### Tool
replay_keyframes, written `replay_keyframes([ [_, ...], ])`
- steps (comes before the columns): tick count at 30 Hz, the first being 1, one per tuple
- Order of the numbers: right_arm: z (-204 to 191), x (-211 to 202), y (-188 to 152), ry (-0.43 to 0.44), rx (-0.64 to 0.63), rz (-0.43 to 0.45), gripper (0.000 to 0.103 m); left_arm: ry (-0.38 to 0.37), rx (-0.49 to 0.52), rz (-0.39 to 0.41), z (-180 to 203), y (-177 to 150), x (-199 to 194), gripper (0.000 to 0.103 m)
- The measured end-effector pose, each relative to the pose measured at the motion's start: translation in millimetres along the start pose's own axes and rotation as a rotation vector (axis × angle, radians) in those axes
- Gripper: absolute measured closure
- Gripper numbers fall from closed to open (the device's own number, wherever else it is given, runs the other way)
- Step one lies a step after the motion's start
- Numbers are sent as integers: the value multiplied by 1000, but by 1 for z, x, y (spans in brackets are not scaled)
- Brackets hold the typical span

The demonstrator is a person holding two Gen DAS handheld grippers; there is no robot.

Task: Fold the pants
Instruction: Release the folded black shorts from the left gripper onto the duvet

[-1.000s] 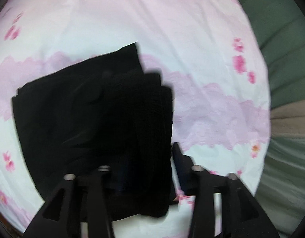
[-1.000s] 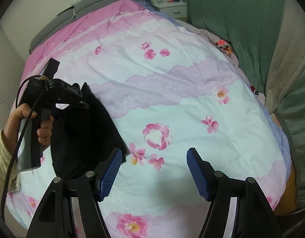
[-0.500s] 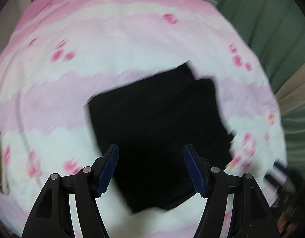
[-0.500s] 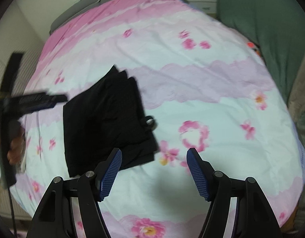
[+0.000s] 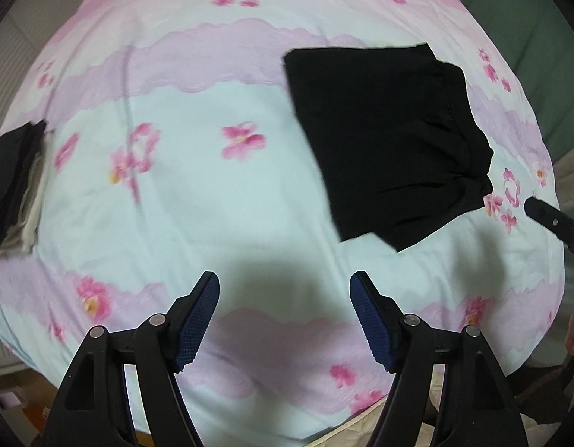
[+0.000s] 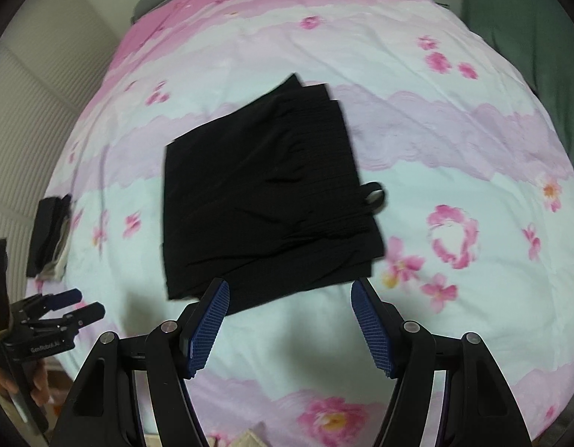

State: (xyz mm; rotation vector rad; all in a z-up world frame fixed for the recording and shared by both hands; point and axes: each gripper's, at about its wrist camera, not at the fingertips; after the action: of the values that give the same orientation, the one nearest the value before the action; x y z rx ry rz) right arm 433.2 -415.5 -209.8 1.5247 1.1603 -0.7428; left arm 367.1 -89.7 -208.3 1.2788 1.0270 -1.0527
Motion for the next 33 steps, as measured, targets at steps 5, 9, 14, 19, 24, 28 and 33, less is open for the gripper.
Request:
replay_keyframes([
  [5,-24,-8,-20,44,-20,4,35,46,-1,52,-22,-16,-25,28],
  [9,-40,-17,-39,66,-5,17,35,69,29,96,-39,-22,-46,23],
  [14,-66,-25,-66,83,70,31,35,67,113,169,-60,-22,-62,14],
  [19,-99,-28,-92,58,178,80,35,-43,271,236,-81,-6,-60,14],
  [24,-144,-21,-125,-55,326,157,35,-127,449,300,-98,27,-47,14],
  [28,-175,-8,-140,-115,435,203,35,-166,505,319,-102,58,-38,14],
  [33,-192,14,-134,-124,541,239,35,-277,539,326,-95,102,-11,15],
])
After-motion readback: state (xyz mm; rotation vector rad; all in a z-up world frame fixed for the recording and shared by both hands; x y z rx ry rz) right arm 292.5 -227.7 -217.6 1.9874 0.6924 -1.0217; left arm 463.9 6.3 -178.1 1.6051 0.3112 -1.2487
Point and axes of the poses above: each gripper's, at about its wrist camera, not at the fingertips, and x roughly the way its jaws point, z to its right, y to its top, and after that the axes turned 1 degree about z, right-handed
